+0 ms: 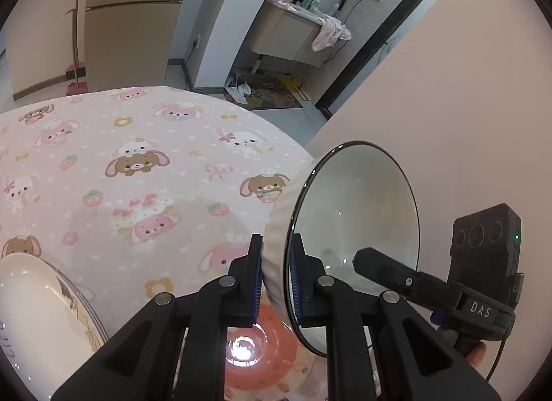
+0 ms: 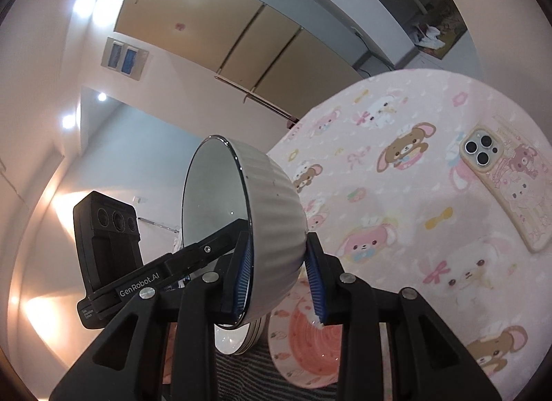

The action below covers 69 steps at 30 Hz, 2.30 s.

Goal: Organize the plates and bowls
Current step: 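Lift the white bowl with both grippers and carry it over the pink bowl, then lower the white bowl into the pink bowl and open both grippers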

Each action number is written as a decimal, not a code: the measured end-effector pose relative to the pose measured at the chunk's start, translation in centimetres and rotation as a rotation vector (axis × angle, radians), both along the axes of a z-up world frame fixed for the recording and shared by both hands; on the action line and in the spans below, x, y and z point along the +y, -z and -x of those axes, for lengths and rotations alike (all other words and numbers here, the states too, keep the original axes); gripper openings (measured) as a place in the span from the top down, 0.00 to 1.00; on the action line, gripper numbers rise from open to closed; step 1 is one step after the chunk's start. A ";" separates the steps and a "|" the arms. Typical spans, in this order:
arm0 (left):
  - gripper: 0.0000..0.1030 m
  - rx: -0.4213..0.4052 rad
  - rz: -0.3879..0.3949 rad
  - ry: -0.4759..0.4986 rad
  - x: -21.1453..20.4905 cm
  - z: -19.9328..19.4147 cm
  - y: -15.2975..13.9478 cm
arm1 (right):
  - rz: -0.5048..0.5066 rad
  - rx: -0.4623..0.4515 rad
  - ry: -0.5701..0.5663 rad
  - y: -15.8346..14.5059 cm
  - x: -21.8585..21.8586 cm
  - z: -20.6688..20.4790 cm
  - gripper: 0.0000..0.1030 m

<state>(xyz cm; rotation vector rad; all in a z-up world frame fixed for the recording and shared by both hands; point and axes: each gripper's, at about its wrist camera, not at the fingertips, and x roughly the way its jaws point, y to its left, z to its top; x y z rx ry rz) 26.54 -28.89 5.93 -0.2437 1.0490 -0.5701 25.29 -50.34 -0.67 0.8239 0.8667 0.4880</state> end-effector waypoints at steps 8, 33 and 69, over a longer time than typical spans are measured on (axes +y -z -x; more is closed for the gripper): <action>0.85 -0.027 -0.012 0.005 1.2 4.4 0.0 | 0.335 -0.078 0.086 -2.4 3.9 3.7 0.84; 0.81 -0.283 -0.097 0.001 2.7 11.3 6.0 | 0.539 -0.284 0.343 0.8 8.7 12.1 0.88; 0.83 -0.423 -0.118 -0.103 4.1 10.8 6.7 | 0.579 -0.312 0.360 2.3 7.5 10.7 0.88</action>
